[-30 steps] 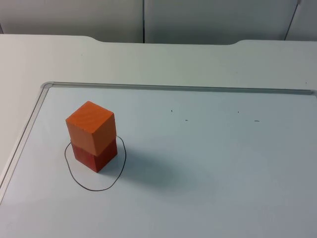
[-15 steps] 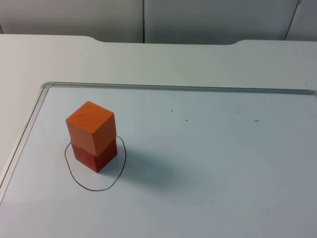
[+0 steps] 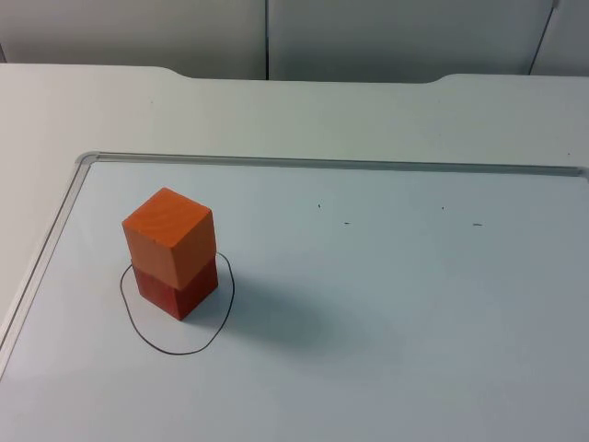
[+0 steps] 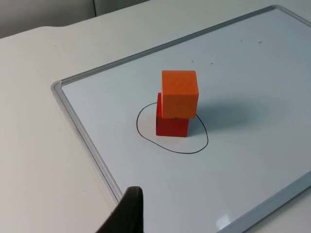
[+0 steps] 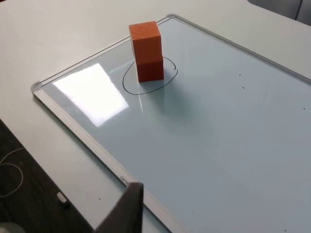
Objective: Pick up one cube with the left hand and another cube with the right hand. First place the cube in the right hand at the target position, then stack the cube in the left hand on top.
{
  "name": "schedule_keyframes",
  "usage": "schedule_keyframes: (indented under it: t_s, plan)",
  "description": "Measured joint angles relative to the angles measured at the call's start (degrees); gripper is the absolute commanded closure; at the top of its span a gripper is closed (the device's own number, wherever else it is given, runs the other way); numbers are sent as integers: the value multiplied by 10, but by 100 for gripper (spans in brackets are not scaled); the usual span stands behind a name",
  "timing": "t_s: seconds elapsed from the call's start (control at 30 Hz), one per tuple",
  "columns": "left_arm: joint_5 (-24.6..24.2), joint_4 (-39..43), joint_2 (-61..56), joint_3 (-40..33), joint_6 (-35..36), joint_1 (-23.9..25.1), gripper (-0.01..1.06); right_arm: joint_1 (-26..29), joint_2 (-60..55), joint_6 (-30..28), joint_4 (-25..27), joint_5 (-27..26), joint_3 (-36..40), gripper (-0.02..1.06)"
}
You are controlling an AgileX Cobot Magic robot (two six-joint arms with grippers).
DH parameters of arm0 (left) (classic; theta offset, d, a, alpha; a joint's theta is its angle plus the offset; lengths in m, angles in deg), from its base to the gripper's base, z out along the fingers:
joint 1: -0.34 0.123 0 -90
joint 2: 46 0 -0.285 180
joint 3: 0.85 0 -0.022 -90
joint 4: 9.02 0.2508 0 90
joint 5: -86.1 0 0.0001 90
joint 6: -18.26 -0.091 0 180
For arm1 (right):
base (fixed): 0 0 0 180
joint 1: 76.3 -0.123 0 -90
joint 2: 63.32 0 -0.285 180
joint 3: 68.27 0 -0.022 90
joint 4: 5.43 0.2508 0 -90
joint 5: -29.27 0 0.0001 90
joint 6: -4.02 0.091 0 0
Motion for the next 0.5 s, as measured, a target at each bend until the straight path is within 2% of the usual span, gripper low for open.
schedule_keyframes:
  t_s: [0.27, 0.37, 0.5]
  plan:
    - [0, 0, 0, 0, 0, 0, 0, 0, 0, 1, 0, 0, 0, -1]
    - [0, 0, 0, 0, 0, 0, 0, 17, 0, 1, 0, 0, 0, -1]
    - [0, 0, 0, 0, 0, 0, 0, 122, 0, 1, 0, 0, 0, -1]
